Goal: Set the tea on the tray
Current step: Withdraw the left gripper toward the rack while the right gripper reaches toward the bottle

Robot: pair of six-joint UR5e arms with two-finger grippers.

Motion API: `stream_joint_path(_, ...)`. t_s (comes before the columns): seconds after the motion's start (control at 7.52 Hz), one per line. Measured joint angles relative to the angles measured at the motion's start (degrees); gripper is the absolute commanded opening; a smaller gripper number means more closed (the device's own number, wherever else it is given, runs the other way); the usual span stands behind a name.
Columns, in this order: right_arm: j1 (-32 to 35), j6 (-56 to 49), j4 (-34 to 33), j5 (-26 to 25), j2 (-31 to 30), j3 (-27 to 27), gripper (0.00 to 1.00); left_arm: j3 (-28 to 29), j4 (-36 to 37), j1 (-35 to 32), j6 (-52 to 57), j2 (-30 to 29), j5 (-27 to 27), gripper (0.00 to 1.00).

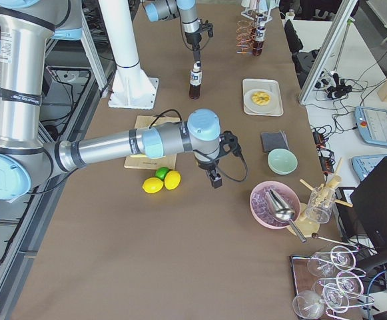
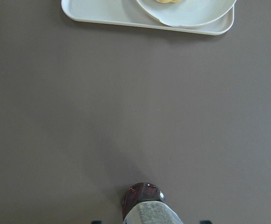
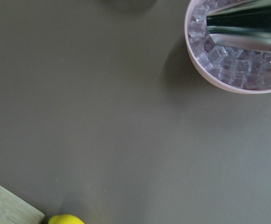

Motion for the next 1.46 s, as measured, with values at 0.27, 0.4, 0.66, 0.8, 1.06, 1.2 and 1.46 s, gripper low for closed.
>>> stream_joint_path(0.27, -7.6, 20.0, 0.2, 0.3, 3.9, 7.4, 1.00, -6.4, 0.3, -4.1, 4.5, 4.8, -2.7, 0.94)
stream_joint_path(0.4, -12.0, 29.7, 0.3, 0.1, 6.1, 11.0, 1.00, -9.3, 0.4, -8.0, 8.6, 8.3, -6.3, 0.94)
stream_joint_path(0.66, -21.4, 48.8, 0.4, -1.9, 13.0, 15.4, 1.00, -13.7, 0.3, -17.3, 21.9, 16.5, -14.3, 0.95)
stream_joint_path(0.8, -27.3, 57.8, 0.4, -5.3, 17.6, 16.5, 1.00, -14.4, 0.1, -21.8, 29.2, 20.4, -17.5, 0.96)
stream_joint_path(1.06, -41.3, 74.7, -0.3, -16.1, 26.4, 17.2, 0.99, -13.8, -0.1, -30.4, 44.5, 27.3, -22.4, 0.96)
stream_joint_path(1.2, -47.3, 81.4, -2.6, -21.1, 30.4, 17.2, 0.97, -12.2, -0.2, -34.2, 49.9, 28.7, -24.0, 0.96)
stream_joint_path(1.46, -59.5, 89.4, -15.6, -32.7, 42.4, 16.0, 0.92, -8.7, -0.8, -40.1, 58.5, 30.3, -26.8, 0.96)
